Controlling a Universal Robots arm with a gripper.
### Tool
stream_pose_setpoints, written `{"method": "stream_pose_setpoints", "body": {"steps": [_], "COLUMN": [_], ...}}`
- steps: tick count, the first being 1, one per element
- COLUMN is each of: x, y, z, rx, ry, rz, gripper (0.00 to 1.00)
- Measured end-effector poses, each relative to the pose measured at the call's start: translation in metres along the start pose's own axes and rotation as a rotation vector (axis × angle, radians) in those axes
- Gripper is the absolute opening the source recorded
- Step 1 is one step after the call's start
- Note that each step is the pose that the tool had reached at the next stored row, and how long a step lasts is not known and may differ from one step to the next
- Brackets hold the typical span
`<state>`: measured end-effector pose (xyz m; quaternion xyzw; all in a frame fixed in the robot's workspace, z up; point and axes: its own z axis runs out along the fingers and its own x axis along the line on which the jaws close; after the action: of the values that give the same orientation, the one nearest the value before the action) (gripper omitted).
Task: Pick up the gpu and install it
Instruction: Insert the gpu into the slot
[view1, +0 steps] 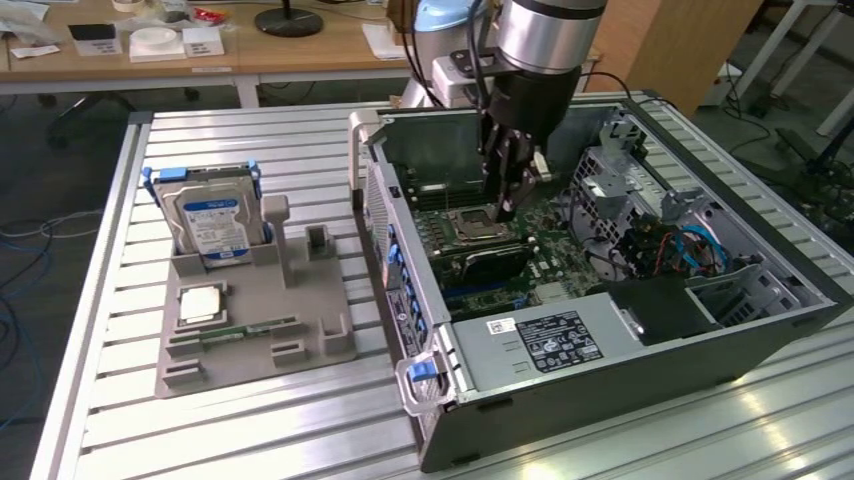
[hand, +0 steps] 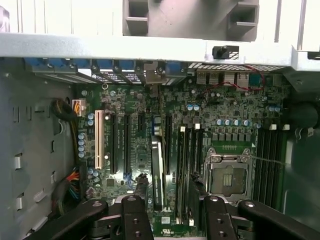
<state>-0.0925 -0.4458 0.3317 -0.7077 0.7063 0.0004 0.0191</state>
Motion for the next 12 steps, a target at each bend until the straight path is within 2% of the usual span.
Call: {"method": "stream_pose_setpoints", "body": {"steps": [6,12], "x": [0.0000,0.0002], "y": [0.0000,-0.0013], "z": [0.0012,0.0090], "rx": [0.0001,-0.0002], "ry": [-0.0002,0.0001], "rz": [0.000,-0.005], "gripper": [0.46,0.46]}}
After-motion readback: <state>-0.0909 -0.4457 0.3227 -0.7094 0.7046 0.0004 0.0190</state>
